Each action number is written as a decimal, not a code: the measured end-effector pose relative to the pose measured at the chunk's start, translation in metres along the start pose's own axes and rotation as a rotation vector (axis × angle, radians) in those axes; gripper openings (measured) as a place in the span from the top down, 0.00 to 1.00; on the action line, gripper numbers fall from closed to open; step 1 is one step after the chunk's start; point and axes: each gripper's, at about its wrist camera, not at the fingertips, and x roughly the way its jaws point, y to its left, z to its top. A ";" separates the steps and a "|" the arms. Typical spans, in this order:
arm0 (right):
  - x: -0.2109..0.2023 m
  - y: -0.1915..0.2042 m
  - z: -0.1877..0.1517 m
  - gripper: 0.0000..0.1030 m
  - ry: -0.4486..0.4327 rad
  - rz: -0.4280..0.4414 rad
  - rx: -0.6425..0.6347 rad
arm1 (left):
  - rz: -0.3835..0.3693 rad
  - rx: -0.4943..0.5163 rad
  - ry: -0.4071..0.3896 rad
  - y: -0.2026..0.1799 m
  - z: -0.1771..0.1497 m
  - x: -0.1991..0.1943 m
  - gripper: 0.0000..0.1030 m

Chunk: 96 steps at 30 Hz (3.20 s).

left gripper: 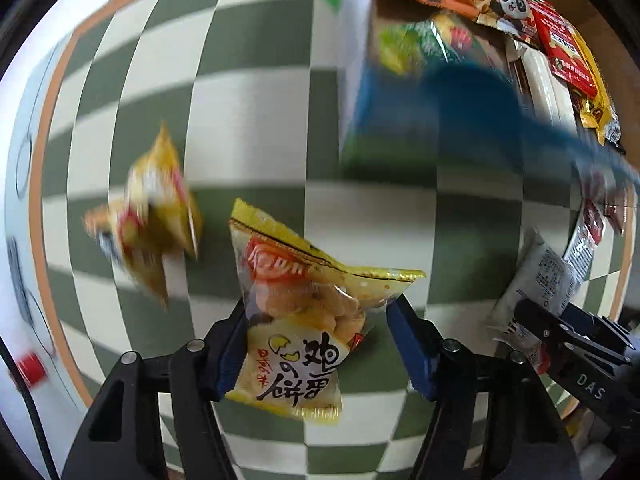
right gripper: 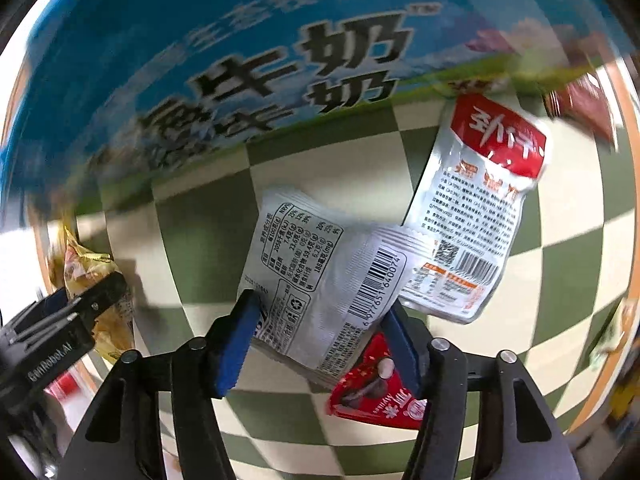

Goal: Organize snacks
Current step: 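Grasp the yellow cracker bag with the left tool while the right tool grasps the white packet, then carry the cracker bag and white packet into the box and open both tools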

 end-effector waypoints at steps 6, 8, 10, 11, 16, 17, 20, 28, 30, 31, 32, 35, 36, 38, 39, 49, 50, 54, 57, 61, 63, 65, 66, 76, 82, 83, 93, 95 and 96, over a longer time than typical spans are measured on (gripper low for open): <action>0.011 0.020 -0.007 0.41 0.055 -0.046 -0.170 | -0.055 -0.073 0.034 -0.003 -0.031 0.004 0.38; 0.014 0.023 -0.017 0.41 0.075 -0.074 -0.244 | -0.066 -0.087 0.043 -0.003 -0.035 0.005 0.38; 0.017 0.026 -0.027 0.41 0.099 -0.103 -0.312 | -0.067 -0.090 0.047 -0.008 -0.043 0.008 0.38; 0.018 0.028 -0.029 0.41 0.106 -0.115 -0.340 | -0.066 -0.086 0.050 -0.008 -0.043 0.009 0.38; 0.019 0.022 -0.022 0.29 0.151 -0.071 -0.281 | -0.066 -0.066 0.072 -0.017 -0.038 0.014 0.37; 0.021 0.017 -0.019 0.26 0.166 -0.020 -0.220 | -0.073 -0.066 0.078 -0.018 -0.037 0.015 0.37; 0.024 0.008 -0.015 0.24 0.175 0.053 -0.092 | -0.089 -0.052 0.112 -0.007 -0.026 0.026 0.37; 0.032 0.054 -0.013 0.20 0.115 -0.073 -0.167 | -0.109 0.041 0.159 0.010 -0.029 0.037 0.37; 0.037 0.067 -0.019 0.19 0.121 -0.114 -0.229 | -0.145 0.046 0.136 0.021 -0.025 0.029 0.37; 0.040 0.072 -0.026 0.19 0.128 -0.123 -0.249 | -0.150 0.051 0.123 0.024 -0.025 0.025 0.37; 0.041 0.075 -0.027 0.19 0.134 -0.127 -0.259 | -0.158 0.057 0.122 0.027 -0.025 0.022 0.37; 0.044 0.078 -0.031 0.19 0.139 -0.110 -0.245 | -0.164 0.068 0.152 0.033 -0.027 0.029 0.37; 0.044 0.079 -0.030 0.18 0.140 -0.101 -0.230 | -0.163 0.069 0.161 0.036 -0.028 0.030 0.37; 0.040 0.069 -0.022 0.18 0.141 -0.093 -0.207 | -0.161 0.063 0.184 0.038 -0.032 0.040 0.37; 0.041 0.070 -0.022 0.18 0.141 -0.093 -0.200 | -0.163 0.060 0.191 0.039 -0.031 0.044 0.37; 0.025 0.034 -0.016 0.28 0.082 -0.114 -0.203 | -0.146 -0.012 0.140 0.026 -0.028 0.055 0.48; 0.024 0.029 -0.023 0.28 0.076 -0.114 -0.211 | -0.143 -0.018 0.136 0.025 -0.030 0.056 0.49; 0.014 0.023 -0.037 0.28 0.055 -0.117 -0.230 | -0.119 -0.028 0.089 0.014 -0.041 0.051 0.56; 0.015 0.018 -0.041 0.28 0.042 -0.097 -0.223 | -0.122 -0.024 0.048 0.005 -0.045 0.022 0.56; 0.008 0.005 -0.046 0.28 0.024 -0.057 -0.218 | -0.128 -0.001 -0.016 -0.009 -0.050 -0.006 0.57; -0.002 -0.001 -0.047 0.28 0.014 -0.033 -0.214 | -0.140 0.012 -0.041 -0.013 -0.052 -0.020 0.57; -0.015 -0.007 -0.049 0.28 -0.002 -0.003 -0.211 | -0.167 0.033 -0.072 -0.016 -0.052 -0.042 0.57; -0.022 -0.010 -0.050 0.28 -0.010 0.012 -0.210 | -0.173 0.044 -0.092 -0.020 -0.053 -0.054 0.57; -0.166 -0.041 -0.043 0.28 -0.181 0.226 -0.186 | -0.261 0.123 -0.255 -0.055 -0.023 -0.159 0.57; -0.232 -0.047 0.010 0.28 -0.327 0.214 -0.193 | -0.287 0.130 -0.235 -0.089 0.057 -0.163 0.57; -0.231 -0.044 0.018 0.28 -0.337 0.202 -0.191 | -0.286 0.127 -0.222 -0.092 0.068 -0.159 0.57; -0.193 -0.060 0.096 0.28 -0.328 0.110 -0.124 | -0.216 0.132 -0.061 -0.112 0.133 -0.099 0.57; -0.182 -0.060 0.103 0.28 -0.329 0.089 -0.119 | -0.207 0.146 -0.043 -0.116 0.134 -0.089 0.57; -0.177 -0.060 0.106 0.28 -0.326 0.084 -0.122 | -0.196 0.146 -0.041 -0.117 0.133 -0.087 0.56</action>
